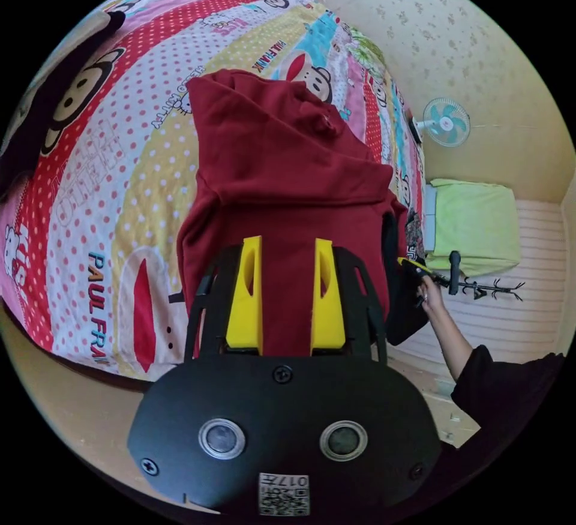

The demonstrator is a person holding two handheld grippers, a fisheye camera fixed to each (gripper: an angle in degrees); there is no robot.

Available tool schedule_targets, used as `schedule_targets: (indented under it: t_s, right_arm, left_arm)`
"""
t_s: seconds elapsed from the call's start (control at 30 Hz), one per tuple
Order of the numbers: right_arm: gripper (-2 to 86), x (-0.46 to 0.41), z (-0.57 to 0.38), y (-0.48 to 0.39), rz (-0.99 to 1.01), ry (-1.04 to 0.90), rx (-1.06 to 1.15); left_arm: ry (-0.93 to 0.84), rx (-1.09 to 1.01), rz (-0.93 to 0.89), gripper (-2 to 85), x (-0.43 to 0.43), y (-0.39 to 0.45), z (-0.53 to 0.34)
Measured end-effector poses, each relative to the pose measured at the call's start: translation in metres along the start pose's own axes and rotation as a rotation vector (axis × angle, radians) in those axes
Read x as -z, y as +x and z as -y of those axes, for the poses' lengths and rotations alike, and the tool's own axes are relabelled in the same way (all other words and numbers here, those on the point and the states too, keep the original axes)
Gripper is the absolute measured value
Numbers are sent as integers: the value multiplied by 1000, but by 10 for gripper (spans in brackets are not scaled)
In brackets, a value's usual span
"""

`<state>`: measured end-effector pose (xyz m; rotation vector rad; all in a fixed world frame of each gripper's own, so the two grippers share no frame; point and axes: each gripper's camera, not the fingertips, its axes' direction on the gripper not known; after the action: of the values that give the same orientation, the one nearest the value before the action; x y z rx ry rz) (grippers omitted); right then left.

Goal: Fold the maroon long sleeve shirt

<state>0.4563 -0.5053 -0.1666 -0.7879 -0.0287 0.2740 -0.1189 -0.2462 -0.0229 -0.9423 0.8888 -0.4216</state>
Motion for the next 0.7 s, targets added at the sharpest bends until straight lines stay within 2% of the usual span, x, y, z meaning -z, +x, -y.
schedule_targets:
  t_s: [0.07,0.1,0.17,0.2,0.3,0.33,0.4,0.47,0.5,0.57,0.63,0.7]
  right_arm:
    - [37,93,-14,45,224,291,-78]
    - [36,114,-18,61,284,365,-105]
    - [33,175,-33,132,559,607,-242]
    - [32,186,-36,148,623,660,-264]
    - [34,228,-29,173,934,836,-161]
    - [35,241,-17,156,1043,854,-34]
    - [36,253,8,110,1169,825,155]
    - [40,246,44,25,1340,692,378]
    - [41,240,51,0,1374,649,419]
    - [51,192,77,-110,1526,382,548]
    - [67,152,84,-180,1576,138,610]
    - [84,130,74,-204,1574,121,590]
  left_arm:
    - [-20,-33,25,122,1,10,-5]
    - [-38,-38,22,121,1,13,-8]
    - [-74,-53,-5,120,1,16,-13]
    - [-94,-65,0,120,1,16,-17]
    - [-139,-68,42,122,5,13,-27]
    - [-148,-63,39,123,8,11,-31]
    - [-142,-40,31,124,15,6,-37]
    - [-137,-13,21,125,18,2,-42]
    - [-142,10,15,126,19,0,-45]
    - [-138,32,-1,131,21,-1,-48]
    - [-125,41,-13,135,26,0,-50]
    - [-94,61,-17,136,35,-4,-52]
